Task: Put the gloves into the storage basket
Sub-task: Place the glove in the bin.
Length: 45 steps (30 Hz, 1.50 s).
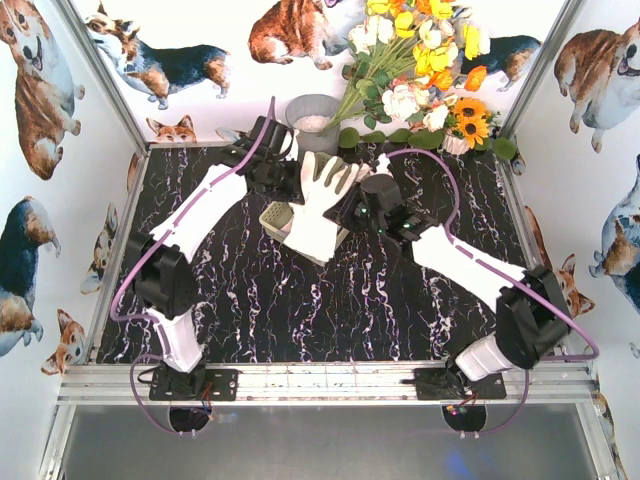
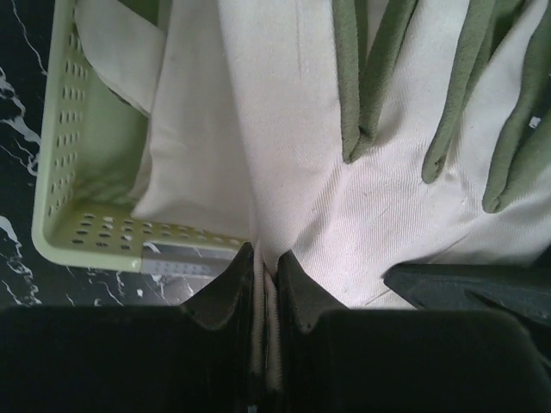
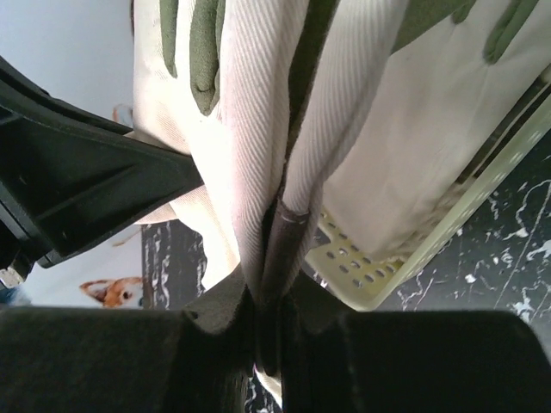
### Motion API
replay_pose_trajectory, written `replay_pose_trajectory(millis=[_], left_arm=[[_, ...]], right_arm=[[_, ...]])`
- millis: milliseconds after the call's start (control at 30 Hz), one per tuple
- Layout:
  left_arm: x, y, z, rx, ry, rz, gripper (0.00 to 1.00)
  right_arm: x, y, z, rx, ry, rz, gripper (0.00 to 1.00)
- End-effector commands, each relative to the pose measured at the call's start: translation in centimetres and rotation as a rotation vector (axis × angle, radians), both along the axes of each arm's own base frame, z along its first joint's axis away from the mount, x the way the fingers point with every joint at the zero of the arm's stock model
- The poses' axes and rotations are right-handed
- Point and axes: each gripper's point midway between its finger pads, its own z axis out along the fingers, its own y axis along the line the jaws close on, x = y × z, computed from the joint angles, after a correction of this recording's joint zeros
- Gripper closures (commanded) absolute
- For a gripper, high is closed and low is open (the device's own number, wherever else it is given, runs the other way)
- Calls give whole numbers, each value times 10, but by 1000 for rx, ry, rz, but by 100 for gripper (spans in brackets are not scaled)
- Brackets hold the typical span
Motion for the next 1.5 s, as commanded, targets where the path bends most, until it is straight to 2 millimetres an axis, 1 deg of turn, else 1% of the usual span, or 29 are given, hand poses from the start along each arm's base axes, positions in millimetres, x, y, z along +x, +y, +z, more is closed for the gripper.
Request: replay_pose_trajectory(millis=[0,133,300,433,533,733,900,967,1100,1267,1300,1333,1467], left_arm=[[55,24,7,102,-164,96,100],[75,23,-4,136,-184,112,100],[99,23,-7,172,-234,123,100],[114,25,-14,210,-255,125,100],[123,24,-21,229,-258,112,100],[128,25,-36,274,-244,90,100],[132,26,-38,291,-262,79,100],[134,25,-38,291,-270,72,100],[137,21,-45,286,-266,46,100],[136,16,-58,285,-240,8,100],[136,15,-60,282,-236,2,100],[135,14,-66,286,-225,-10,100],[134,16,-76,303,-210,-25,100]], right_arm=[[21,-13,3,-107,-42,-80,100],[27,-13,-14,-135,-7,-97,100],[38,-7,-29,-167,14,-98,100],[47,-2,-38,-190,25,-97,100],[52,3,-49,-203,48,-89,100],[50,12,-74,-220,126,-51,100],[48,19,-92,-230,164,-28,100],[48,22,-96,-235,172,-17,100],[48,26,-103,-252,189,0,100],[43,23,-116,-279,236,1,100],[40,23,-118,-284,248,-1,100],[36,20,-124,-299,277,-13,100],[29,19,-135,-321,318,-14,100]])
